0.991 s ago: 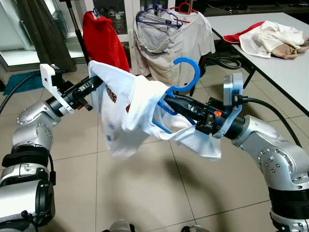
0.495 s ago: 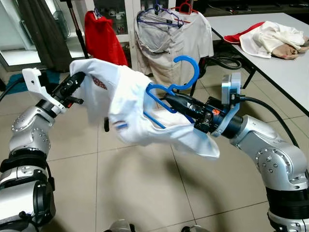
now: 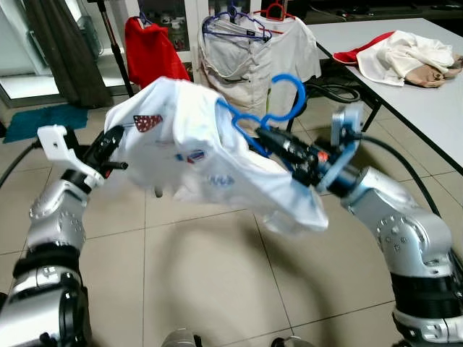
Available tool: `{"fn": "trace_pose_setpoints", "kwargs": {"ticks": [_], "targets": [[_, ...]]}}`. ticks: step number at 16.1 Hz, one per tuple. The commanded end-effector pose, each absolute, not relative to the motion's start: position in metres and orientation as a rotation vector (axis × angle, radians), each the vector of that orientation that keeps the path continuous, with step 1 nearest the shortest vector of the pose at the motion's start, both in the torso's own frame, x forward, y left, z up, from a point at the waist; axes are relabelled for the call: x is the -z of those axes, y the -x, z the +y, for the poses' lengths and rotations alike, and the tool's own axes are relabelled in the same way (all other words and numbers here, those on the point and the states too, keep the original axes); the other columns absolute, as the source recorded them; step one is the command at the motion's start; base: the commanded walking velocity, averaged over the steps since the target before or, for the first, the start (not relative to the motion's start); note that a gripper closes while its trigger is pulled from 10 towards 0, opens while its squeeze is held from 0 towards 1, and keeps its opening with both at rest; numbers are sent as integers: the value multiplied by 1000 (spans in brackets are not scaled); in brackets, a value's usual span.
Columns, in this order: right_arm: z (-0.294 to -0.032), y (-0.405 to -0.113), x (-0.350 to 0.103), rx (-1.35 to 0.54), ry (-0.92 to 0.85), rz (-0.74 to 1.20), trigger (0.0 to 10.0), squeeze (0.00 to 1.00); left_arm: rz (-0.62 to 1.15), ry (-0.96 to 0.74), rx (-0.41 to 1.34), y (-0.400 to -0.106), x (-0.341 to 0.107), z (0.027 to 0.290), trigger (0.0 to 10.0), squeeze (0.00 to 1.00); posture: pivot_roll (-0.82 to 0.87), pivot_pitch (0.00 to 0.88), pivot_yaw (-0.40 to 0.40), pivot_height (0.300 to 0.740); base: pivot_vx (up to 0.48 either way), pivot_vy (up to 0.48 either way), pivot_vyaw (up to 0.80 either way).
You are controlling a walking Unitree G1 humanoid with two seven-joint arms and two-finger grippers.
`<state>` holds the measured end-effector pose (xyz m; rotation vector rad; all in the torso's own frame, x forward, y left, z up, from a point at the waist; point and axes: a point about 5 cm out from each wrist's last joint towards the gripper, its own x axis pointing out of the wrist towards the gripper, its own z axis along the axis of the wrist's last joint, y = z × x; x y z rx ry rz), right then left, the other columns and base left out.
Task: Hang hanger
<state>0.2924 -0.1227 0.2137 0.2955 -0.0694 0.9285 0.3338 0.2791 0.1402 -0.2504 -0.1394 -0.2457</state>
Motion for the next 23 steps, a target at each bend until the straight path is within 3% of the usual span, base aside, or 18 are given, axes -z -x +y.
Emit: {"fn": "trace_pose_setpoints", "kwargs": {"ticks": [1, 8, 9, 10, 11, 12, 14, 17, 19, 23], "targets": [[-130, -295, -225, -888, -301, -143, 10000, 0, -139, 231, 202, -329, -137, 285, 0, 0, -40, 11, 74, 740, 0, 0, 0], [-129, -297, -227, -881, -323, -153, 10000, 0, -78, 179, 173, -324, -128, 289, 0, 0, -39, 14, 73, 740, 0, 0, 0], [-128, -297, -226, -879, -318, -146, 10000, 0, -30, 154, 248, -325, -124, 278, 6588, 0, -41, 15, 74, 740, 0, 0, 0], [-126, -296, -225, -880, -312, -142, 10000, 0, -15, 131, 299, -326, -124, 271, 10000, 0, -41, 15, 74, 740, 0, 0, 0], [-122, -296, -223, -882, -305, -135, 10000, 0, -2, 87, 346, -327, -124, 265, 10000, 24, -41, 15, 74, 740, 0, 0, 0], [-119, -295, -221, -878, -303, -130, 10000, 0, 17, 67, 360, -327, -123, 264, 10000, 1000, -45, 16, 80, 740, 0, 0, 0], [-113, -298, -216, -832, -273, -111, 10000, 0, 77, 24, 311, -325, -116, 272, 10000, 1000, -46, 17, 82, 740, 0, 0, 0], [-107, -305, -212, -711, -223, -102, 10000, 0, 17, 38, 268, -328, -132, 276, 10000, 1000, -43, 18, 76, 740, 0, 0, 0], [-100, -309, -211, -662, -195, -107, 10000, 0, -46, 68, 329, -336, -149, 262, 10000, 1000, -40, 17, 72, 740, 0, 0, 0], [-89, -314, -210, -577, -132, -108, 10000, 0, -130, 180, 633, -346, -175, 194, 10000, 1000, -37, 12, 65, 740, 0, 0, 0]]}}
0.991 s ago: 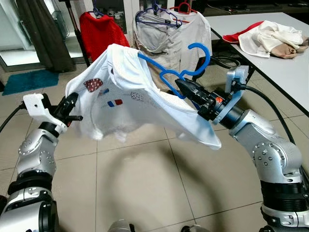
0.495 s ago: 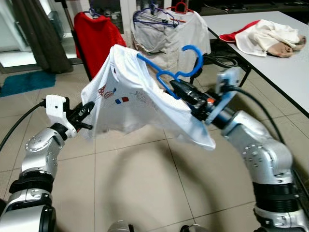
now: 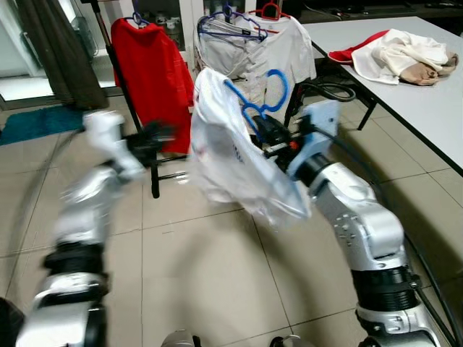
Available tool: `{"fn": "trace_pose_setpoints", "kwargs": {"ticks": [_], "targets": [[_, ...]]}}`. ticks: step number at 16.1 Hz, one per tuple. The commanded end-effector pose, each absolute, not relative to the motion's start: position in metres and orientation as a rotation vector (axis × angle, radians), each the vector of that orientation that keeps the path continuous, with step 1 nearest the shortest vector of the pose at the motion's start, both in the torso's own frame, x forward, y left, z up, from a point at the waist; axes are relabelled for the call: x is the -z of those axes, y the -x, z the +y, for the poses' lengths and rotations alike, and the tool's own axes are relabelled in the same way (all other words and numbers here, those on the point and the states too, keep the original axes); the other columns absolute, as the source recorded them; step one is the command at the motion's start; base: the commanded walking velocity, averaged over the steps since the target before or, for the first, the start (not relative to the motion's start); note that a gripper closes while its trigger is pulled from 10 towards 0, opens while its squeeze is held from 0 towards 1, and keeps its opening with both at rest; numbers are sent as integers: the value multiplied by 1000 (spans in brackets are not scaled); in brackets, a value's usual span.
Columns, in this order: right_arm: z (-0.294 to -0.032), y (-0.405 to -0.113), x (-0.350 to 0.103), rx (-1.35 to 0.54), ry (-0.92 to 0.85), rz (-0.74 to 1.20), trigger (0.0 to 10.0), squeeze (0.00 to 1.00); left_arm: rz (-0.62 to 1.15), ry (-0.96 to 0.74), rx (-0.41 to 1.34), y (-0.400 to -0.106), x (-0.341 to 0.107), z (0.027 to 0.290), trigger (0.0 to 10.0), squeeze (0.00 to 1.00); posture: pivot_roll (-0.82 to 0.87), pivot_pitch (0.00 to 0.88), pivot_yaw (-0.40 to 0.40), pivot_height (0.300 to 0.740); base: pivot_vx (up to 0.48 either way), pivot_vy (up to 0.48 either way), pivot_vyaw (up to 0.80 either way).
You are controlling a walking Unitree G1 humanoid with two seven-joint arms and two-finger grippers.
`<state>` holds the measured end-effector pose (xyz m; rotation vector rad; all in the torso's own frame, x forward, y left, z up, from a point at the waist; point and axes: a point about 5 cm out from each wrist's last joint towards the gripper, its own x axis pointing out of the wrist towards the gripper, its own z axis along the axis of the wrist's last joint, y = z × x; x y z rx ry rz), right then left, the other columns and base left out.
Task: Hang hanger
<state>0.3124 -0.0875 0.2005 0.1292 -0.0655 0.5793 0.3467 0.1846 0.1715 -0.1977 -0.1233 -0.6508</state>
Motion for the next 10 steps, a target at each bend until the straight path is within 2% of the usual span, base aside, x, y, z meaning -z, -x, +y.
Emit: {"fn": "trace_pose_setpoints", "kwargs": {"ticks": [1, 2, 3, 8, 10], "targets": [[-79, -313, -211, -589, -89, -118, 10000, 0, -120, 200, 733, -352, -180, 163, 10000, 1000, -37, 11, 67, 740, 0, 0, 0], [-76, -312, -212, -596, -81, -122, 10000, 0, -121, 195, 748, -354, -181, 156, 10000, 1000, -40, 9, 71, 740, 0, 0, 0], [-69, -310, -214, -617, -67, -132, 10000, 0, -135, 187, 744, -362, -188, 144, 10000, 0, -49, 6, 80, 740, 0, 0, 0], [-57, -302, -214, -657, -66, -143, 10000, 0, -167, 137, 625, -377, -201, 140, 10000, 0, -59, 0, 99, 740, 0, 0, 0], [-57, -301, -213, -648, -70, -144, 10000, 0, -211, 100, 514, -380, -206, 143, 10000, 0, -59, 0, 99, 740, 0, 0, 0]]}}
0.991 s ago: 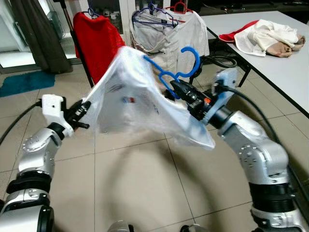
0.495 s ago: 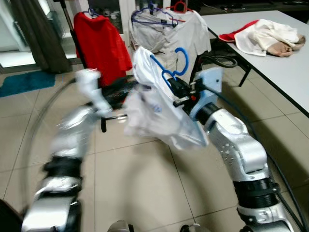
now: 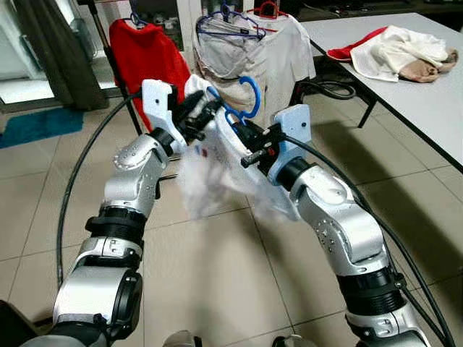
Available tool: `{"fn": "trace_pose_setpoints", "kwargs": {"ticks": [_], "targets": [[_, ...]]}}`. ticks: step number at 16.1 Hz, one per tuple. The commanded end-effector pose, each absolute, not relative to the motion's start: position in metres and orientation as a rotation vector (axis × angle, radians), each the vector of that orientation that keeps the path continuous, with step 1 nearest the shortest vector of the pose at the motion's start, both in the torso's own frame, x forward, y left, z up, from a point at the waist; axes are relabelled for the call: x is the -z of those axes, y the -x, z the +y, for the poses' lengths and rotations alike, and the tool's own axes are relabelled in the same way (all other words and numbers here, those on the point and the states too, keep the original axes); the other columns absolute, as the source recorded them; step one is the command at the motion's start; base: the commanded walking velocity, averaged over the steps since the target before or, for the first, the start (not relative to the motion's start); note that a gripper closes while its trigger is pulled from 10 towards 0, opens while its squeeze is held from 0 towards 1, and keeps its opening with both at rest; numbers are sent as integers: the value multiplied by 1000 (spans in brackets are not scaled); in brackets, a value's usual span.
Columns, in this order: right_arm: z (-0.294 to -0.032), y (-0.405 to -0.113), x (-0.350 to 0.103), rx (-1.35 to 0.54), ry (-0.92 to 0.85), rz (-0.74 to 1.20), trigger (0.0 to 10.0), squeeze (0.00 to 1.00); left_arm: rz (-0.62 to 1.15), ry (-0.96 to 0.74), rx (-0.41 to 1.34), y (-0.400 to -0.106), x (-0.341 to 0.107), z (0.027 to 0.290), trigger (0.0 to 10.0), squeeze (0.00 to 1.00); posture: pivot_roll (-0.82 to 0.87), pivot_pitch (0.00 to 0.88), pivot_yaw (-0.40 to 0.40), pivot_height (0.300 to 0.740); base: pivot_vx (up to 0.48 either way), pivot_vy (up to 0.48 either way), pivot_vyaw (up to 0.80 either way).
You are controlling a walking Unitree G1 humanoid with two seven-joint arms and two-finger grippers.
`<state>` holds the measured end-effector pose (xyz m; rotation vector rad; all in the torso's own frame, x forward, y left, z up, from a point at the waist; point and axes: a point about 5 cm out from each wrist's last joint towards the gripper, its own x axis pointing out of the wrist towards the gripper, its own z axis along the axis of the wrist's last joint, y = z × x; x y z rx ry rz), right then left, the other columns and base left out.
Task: Hang hanger
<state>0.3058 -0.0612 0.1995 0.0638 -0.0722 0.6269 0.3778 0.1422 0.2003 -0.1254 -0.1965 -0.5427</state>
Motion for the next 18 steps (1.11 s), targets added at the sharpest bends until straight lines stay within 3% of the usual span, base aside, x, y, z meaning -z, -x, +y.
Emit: {"fn": "trace_pose_setpoints", "kwargs": {"ticks": [1, 3, 8, 13, 14, 15, 16, 17, 18], "targets": [[-58, -302, -212, -637, -72, -143, 10000, 0, -222, 125, 523, -378, -205, 139, 10000, 0, -64, 0, 110, 740, 0, 0, 0], [-61, -304, -211, -622, -69, -140, 10000, 0, -237, 135, 549, -372, -200, 132, 10000, 0, -64, 0, 110, 740, 0, 0, 0], [-59, -303, -212, -649, -67, -138, 10000, 0, -256, 152, 373, -373, -194, 152, 10000, 0, -59, 0, 103, 740, 0, 0, 0], [-58, -302, -212, -662, -67, -137, 10000, 0, -198, 144, 413, -375, -188, 153, 10000, 0, -60, 0, 103, 740, 0, 0, 0], [-58, -301, -212, -665, -66, -137, 10000, 0, -168, 146, 441, -375, -183, 152, 4863, 0, -62, 0, 104, 740, 0, 0, 0], [-58, -301, -212, -666, -66, -137, 10000, 0, -161, 139, 448, -375, -182, 152, 4863, 0, -62, 0, 104, 740, 0, 0, 0], [-58, -301, -212, -666, -66, -137, 10000, 0, -157, 140, 446, -376, -182, 152, 1176, 0, -63, 0, 105, 740, 0, 0, 0], [-58, -301, -212, -668, -66, -137, 10000, 0, -152, 148, 447, -377, -182, 153, 0, 0, -64, 0, 105, 740, 0, 0, 0], [-58, -301, -212, -670, -66, -137, 10000, 0, -152, 148, 450, -377, -182, 153, 0, 0, -64, 0, 105, 740, 0, 0, 0]]}}
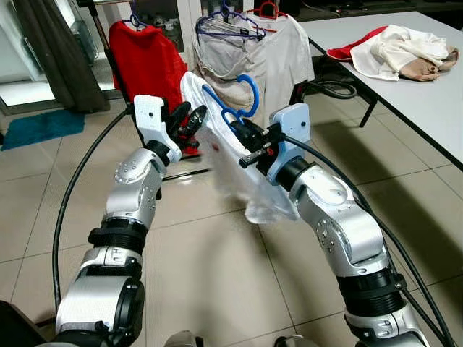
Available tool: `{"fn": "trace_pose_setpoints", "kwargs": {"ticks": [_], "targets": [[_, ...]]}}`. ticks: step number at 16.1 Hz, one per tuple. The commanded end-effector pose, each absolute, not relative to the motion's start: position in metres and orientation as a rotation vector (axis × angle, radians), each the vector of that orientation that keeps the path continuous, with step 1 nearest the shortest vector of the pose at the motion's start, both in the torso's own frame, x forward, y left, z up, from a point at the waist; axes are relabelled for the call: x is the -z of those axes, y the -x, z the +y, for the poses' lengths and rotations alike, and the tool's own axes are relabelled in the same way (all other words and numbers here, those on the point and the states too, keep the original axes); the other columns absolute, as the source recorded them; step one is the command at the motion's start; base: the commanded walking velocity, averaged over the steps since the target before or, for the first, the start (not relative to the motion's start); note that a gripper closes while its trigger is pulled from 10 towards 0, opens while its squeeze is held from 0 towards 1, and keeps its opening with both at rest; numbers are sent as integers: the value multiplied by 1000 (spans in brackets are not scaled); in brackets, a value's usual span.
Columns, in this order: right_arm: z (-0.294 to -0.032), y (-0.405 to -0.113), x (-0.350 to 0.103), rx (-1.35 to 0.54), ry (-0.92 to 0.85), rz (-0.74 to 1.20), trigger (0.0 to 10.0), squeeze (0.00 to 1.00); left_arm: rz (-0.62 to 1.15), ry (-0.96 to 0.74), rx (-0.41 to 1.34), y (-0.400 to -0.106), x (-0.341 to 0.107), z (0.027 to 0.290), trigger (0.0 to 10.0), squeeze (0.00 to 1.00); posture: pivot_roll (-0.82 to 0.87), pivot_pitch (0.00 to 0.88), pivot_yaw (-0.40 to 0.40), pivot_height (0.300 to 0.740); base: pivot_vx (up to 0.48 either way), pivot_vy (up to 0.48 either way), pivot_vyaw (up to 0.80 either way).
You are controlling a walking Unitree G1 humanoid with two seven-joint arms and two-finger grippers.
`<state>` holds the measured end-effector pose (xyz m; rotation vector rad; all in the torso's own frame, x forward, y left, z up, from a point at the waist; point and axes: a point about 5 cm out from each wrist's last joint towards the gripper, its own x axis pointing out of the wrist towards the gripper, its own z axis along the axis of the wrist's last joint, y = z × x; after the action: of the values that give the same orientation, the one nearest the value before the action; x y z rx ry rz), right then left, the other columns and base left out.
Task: Hang hanger
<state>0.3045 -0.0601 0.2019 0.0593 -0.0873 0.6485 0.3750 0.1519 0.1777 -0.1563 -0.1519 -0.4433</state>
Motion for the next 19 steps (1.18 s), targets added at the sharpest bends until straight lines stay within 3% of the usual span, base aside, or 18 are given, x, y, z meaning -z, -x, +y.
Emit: {"fn": "trace_pose_setpoints", "kwargs": {"ticks": [1, 13, 19], "targets": [[-58, -301, -212, -672, -65, -137, 10000, 0, -152, 146, 458, -377, -182, 153, 0, 0, -63, 0, 104, 740, 0, 0, 0], [-60, -301, -213, -672, -53, -140, 10000, 0, -118, 249, 643, -375, -178, 144, 0, 0, -71, 0, 105, 740, 0, 0, 0], [-65, -305, -212, -615, -56, -139, 10000, 0, -275, 356, 658, -364, -189, 154, 0, 0, -73, 4, 109, 740, 0, 0, 0]]}}
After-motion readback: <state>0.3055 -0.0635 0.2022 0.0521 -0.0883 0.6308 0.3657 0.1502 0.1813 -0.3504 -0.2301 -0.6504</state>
